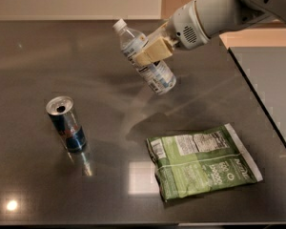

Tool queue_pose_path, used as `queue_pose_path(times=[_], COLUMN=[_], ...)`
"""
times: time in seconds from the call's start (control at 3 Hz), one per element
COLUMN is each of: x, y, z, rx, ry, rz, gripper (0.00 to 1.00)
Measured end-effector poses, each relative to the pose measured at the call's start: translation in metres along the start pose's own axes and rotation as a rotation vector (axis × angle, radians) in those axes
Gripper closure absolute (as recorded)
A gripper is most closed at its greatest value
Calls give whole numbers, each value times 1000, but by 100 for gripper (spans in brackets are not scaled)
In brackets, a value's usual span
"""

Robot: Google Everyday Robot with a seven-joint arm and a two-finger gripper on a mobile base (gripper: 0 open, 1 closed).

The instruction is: Place blue plastic bottle upright

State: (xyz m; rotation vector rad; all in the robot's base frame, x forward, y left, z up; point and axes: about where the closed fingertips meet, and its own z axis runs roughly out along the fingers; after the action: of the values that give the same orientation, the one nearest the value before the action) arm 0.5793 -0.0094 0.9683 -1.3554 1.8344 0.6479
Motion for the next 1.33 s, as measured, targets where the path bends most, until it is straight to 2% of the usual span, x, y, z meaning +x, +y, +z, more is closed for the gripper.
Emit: queue_pose_path(times=[0.67,1.0,1.33], x=[24,38,49], y=[-7,-11,-12], z=[-43,-61,-66], rx=[36,45,48], ry=[-238,-341,-416], rz=[2,7,-4], gripper=[100,100,100])
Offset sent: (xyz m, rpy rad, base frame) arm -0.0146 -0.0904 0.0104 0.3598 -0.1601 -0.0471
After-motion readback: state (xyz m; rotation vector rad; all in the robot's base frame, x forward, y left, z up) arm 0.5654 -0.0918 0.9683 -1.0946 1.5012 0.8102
